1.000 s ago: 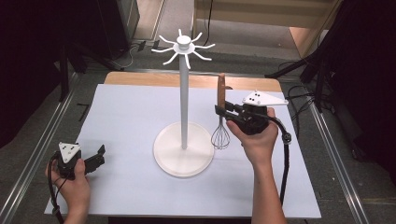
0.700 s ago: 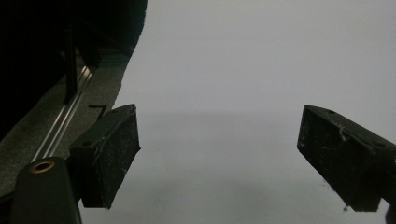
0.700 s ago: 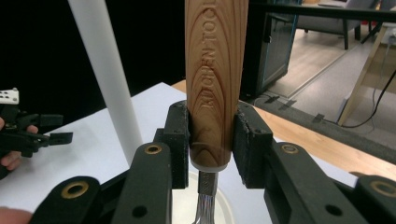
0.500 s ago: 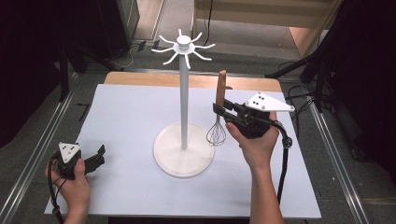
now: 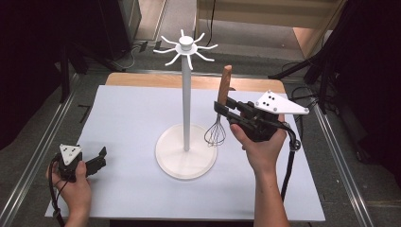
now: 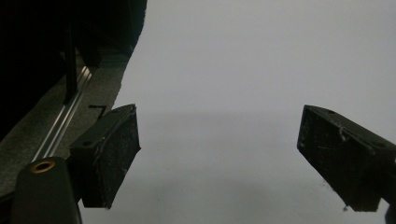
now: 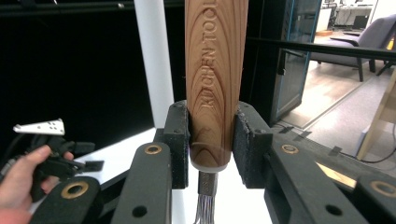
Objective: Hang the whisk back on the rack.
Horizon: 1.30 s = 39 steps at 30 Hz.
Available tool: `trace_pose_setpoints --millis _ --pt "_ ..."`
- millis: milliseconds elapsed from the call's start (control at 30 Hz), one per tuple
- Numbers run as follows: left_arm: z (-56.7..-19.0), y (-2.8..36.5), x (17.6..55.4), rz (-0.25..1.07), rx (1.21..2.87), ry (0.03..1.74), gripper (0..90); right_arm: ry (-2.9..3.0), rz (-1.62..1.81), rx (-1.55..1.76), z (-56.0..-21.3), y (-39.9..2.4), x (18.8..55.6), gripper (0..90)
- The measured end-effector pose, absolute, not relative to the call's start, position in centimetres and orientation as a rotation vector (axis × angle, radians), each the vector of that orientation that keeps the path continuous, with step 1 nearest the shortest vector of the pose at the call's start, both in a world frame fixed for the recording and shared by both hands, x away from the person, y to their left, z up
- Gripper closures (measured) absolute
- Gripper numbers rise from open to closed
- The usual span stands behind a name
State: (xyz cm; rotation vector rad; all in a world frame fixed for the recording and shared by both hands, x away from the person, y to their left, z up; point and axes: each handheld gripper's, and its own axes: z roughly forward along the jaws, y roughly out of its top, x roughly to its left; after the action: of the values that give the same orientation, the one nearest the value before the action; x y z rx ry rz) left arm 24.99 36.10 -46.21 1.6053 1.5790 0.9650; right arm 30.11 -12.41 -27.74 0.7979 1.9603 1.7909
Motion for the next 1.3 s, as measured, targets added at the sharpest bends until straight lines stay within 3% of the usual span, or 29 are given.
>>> trace_pose_setpoints --millis 700,1300 --pt "-46.2 36.1 25.0 0.964 1.603 1.579 13.6 1.955 1.812 0.733 -24.4 -11.8 29.0 70.8" --pt "-46.2 36.2 25.0 0.963 1.607 1.578 13.6 1.968 1.832 0.692 -23.7 -10.7 28.8 70.8"
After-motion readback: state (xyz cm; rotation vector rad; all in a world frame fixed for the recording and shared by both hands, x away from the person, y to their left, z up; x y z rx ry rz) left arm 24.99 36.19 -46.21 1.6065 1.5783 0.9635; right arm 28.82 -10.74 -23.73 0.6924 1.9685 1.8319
